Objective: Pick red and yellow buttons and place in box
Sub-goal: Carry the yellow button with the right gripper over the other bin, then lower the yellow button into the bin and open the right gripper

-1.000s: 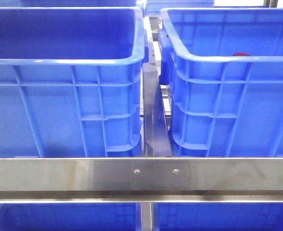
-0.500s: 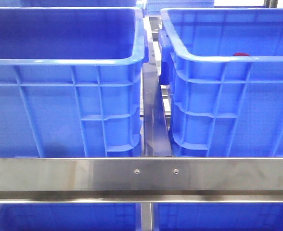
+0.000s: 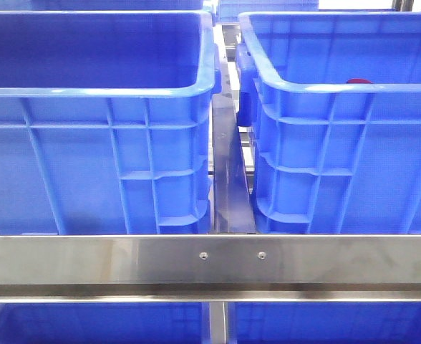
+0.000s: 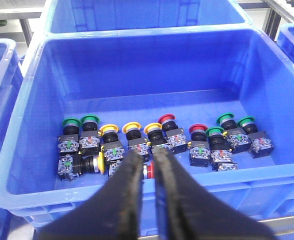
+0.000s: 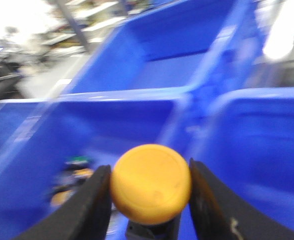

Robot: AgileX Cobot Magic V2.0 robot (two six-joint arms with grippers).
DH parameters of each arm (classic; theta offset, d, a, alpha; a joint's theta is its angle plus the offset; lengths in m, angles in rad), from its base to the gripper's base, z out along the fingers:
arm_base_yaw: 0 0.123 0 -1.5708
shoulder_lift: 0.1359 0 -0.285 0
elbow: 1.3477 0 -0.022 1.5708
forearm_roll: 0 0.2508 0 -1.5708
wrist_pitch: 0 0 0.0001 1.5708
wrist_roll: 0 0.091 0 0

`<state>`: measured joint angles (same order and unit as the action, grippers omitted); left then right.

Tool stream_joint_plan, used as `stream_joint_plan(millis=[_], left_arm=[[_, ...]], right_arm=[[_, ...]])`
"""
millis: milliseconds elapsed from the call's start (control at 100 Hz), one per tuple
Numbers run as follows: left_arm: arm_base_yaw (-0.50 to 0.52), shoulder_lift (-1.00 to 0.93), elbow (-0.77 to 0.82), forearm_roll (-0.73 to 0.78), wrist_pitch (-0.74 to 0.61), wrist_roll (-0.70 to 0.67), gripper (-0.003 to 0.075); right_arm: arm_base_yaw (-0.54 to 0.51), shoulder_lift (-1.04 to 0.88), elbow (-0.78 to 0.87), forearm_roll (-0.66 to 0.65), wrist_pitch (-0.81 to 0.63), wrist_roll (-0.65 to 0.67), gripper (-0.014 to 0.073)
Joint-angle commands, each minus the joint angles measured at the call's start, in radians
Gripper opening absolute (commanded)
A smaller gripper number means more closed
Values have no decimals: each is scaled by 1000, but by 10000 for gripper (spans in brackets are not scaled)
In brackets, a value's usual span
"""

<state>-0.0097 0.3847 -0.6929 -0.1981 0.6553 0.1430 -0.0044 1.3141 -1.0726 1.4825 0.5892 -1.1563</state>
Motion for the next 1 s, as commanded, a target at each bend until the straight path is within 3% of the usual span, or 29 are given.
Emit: stream_joint_plan(millis=[0, 400, 730, 990], left_arm=[[2, 8, -24, -18, -71, -9, -19], [2, 8, -24, -18, -70, -9, -19], [2, 8, -24, -18, -70, -9, -19], [2, 8, -24, -18, -70, -9, -19]], right_arm=[[-7, -29, -39, 3, -134, -39, 237], [-7, 23, -36, 2, -735, -103, 237], [-7, 232, -46, -1, -884, -102, 237], [-7, 362, -136, -1, -887, -88, 237]])
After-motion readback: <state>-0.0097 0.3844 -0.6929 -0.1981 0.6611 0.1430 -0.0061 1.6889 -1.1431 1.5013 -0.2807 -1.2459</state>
